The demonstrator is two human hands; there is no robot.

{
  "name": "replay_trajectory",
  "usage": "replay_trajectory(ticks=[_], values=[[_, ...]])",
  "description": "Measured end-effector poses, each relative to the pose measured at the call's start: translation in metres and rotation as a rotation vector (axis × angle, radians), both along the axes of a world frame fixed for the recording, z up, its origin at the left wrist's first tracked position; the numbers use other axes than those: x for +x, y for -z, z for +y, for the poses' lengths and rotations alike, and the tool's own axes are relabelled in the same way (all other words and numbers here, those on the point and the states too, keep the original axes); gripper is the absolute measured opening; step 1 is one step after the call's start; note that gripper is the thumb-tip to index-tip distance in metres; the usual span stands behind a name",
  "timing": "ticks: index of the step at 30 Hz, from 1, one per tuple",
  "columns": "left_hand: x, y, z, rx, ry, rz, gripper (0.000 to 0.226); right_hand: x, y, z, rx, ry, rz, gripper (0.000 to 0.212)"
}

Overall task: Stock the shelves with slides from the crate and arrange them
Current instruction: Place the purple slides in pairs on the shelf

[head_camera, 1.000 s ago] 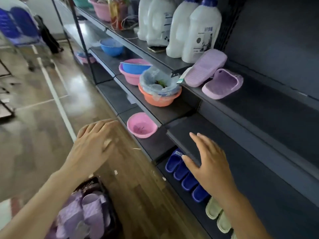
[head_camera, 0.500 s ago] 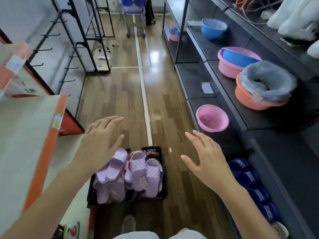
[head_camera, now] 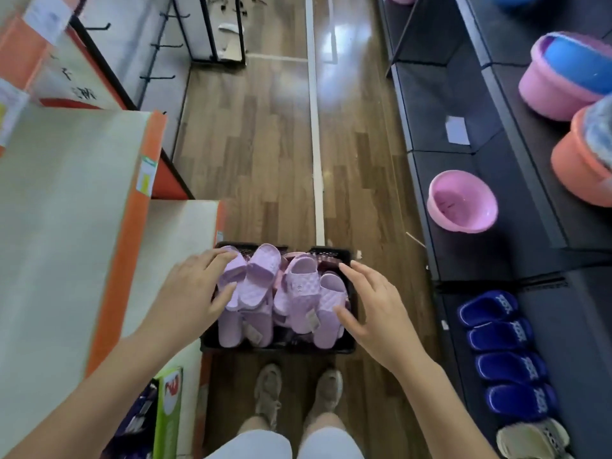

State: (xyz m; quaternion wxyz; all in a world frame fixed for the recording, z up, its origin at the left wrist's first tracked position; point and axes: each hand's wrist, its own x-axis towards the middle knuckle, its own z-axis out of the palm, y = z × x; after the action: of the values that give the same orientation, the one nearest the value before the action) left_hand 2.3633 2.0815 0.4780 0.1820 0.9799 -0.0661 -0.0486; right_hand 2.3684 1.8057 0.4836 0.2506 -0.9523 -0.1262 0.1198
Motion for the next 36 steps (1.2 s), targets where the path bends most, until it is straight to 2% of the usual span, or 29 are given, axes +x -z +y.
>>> replay_trajectory(ticks=[8, 12, 16, 21, 24, 28, 32, 36], values=[[0.020, 0.089, -0.040, -0.074, 0.056, 0.084, 0.053, 0.015, 0.098, -0.018, 0.026, 0.082, 0.137, 0.060], [0.029, 0.155, -0.057, 0.009, 0.024, 0.174, 0.045, 0.020, 0.158, -0.032, 0.027, 0.132, 0.229, 0.056], [0.038, 0.230, -0.073, 0.022, -0.084, 0.285, 0.038, 0.029, 0.226, -0.044, 0.111, 0.247, 0.326, 0.053], [0.049, 0.319, -0.094, -0.072, -0.223, 0.476, 0.046, 0.036, 0.316, -0.054, 0.166, 0.411, 0.448, 0.053], [0.055, 0.360, -0.111, -0.119, -0.266, 0.509, 0.049, 0.036, 0.369, -0.058, 0.174, 0.504, 0.536, 0.053], [0.067, 0.404, -0.128, -0.340, -0.460, 0.486, 0.058, 0.035, 0.427, -0.056, 0.276, 0.741, 0.648, 0.056], [0.072, 0.436, -0.135, -0.620, -0.647, 0.521, 0.070, 0.034, 0.461, -0.053, 0.351, 0.848, 0.744, 0.057], [0.077, 0.446, -0.135, -0.772, -0.838, 0.634, 0.051, 0.038, 0.468, -0.058, 0.373, 0.904, 0.795, 0.048]])
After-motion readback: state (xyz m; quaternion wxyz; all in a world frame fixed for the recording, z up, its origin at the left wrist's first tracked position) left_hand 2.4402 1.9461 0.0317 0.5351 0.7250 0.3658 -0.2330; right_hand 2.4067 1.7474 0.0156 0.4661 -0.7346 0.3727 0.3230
